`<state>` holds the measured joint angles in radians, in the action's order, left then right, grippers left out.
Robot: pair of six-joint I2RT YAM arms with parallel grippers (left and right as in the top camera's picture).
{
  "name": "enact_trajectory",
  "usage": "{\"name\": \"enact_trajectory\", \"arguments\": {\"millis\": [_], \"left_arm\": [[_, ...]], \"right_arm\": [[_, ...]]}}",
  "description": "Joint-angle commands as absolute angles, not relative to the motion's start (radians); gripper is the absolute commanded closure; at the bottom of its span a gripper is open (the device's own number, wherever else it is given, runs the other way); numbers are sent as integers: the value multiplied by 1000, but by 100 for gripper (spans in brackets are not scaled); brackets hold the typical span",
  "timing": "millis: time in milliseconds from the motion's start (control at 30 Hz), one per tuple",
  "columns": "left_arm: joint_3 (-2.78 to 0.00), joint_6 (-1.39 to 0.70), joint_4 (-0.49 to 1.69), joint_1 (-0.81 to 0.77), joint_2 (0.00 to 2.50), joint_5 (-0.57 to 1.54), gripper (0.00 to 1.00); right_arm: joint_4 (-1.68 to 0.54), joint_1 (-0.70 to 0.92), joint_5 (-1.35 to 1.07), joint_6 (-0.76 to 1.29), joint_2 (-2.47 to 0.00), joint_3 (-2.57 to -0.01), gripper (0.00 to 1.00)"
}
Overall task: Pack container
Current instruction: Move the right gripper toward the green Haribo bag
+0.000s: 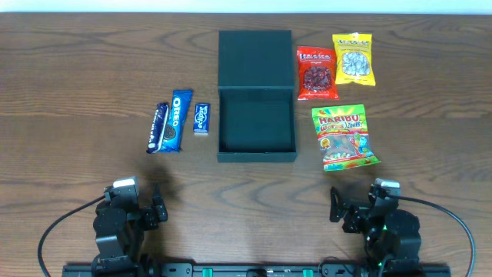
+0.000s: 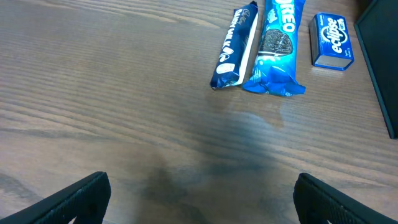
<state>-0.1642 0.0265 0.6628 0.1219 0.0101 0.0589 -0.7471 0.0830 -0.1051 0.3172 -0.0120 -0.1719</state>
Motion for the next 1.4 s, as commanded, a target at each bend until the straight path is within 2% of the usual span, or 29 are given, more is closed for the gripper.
{"name": "enact_trajectory", "arguments": {"millis": [0, 1300, 1367], "left_arm": [[-159, 23, 672, 123, 4, 44, 5], [-159, 23, 672, 123, 4, 44, 5], [-159, 23, 672, 123, 4, 44, 5]], "right_arm": [[-748, 93, -112, 302, -6, -163, 1], [-745, 93, -113, 303, -6, -163, 1], [-744, 93, -113, 412, -6, -163, 1]]}}
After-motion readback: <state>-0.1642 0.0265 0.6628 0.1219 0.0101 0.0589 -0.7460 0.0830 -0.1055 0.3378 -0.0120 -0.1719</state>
